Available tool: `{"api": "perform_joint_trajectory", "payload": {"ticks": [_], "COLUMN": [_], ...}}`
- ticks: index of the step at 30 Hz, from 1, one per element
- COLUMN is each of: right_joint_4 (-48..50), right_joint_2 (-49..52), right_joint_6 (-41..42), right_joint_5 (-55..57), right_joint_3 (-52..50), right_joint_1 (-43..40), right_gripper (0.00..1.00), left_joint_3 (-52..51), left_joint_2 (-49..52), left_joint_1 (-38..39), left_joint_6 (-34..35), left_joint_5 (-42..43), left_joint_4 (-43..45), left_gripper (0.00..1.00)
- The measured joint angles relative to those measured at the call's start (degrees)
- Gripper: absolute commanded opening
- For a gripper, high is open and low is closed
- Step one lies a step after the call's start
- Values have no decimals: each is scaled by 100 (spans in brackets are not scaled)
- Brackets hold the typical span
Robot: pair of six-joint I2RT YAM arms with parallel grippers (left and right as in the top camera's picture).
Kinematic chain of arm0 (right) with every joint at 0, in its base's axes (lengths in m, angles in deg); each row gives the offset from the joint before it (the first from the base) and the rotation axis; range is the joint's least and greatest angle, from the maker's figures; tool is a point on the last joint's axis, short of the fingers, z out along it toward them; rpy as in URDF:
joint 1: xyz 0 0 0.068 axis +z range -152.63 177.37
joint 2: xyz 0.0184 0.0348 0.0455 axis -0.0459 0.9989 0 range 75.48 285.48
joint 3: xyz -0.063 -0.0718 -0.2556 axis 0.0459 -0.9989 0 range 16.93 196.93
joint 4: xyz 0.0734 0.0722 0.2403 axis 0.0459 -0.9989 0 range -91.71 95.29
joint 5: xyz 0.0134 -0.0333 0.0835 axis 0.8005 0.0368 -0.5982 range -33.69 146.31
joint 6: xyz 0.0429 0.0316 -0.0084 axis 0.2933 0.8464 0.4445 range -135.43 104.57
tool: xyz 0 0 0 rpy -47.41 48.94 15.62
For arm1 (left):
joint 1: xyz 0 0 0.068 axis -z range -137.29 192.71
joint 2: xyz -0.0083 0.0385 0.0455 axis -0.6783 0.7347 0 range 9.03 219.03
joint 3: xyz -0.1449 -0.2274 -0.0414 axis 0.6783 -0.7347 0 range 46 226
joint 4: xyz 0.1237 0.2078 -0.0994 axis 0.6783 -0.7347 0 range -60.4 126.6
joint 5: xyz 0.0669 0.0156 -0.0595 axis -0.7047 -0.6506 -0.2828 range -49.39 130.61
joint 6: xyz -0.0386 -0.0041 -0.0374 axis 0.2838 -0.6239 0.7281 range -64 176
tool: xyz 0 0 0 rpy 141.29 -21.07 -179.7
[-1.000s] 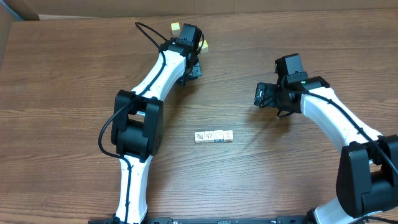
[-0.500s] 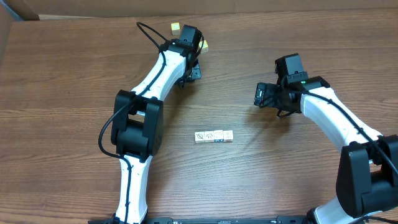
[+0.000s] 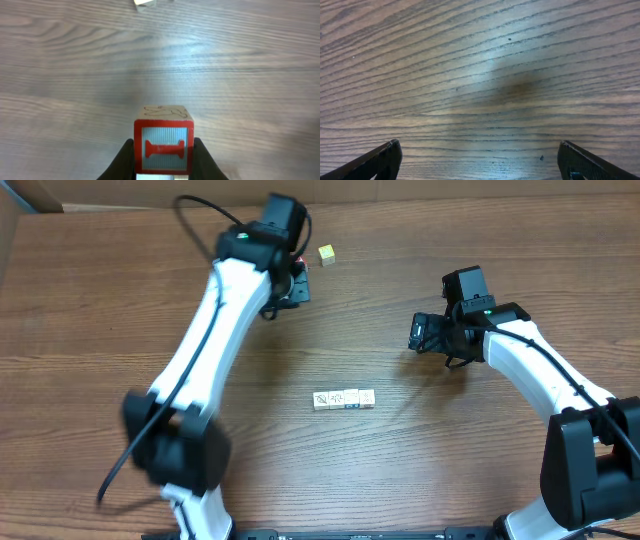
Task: Flip 5 blocks
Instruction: 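Lift the I block and carry it toward the row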
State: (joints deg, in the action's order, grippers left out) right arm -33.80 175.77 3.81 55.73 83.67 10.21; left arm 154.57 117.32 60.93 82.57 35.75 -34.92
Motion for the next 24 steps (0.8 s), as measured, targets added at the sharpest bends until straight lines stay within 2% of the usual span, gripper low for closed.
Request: {"api": "perform_joint_trajectory", "payload": {"ticks": [7, 14, 24], "right_joint_4": [7, 4, 2], "right_joint_2": [0, 0, 0], "right_joint_6": [-2, -2, -2], "right_joint_5": [-2, -2, -4], "right_joint_3": [0, 0, 0], "right_joint_1": [0, 0, 0], "right_gripper": [100, 100, 100], "left_joint_3": [55, 50, -686], "left_joint_2": [-1239, -1502, -1502], "left_joint_1": [0, 0, 20], "left_joint_6": [-2, -2, 4], "left_joint_5": [120, 142, 146], "left_joint_4": [-1099, -2197, -2347], "left_gripper": [14, 13, 12]}}
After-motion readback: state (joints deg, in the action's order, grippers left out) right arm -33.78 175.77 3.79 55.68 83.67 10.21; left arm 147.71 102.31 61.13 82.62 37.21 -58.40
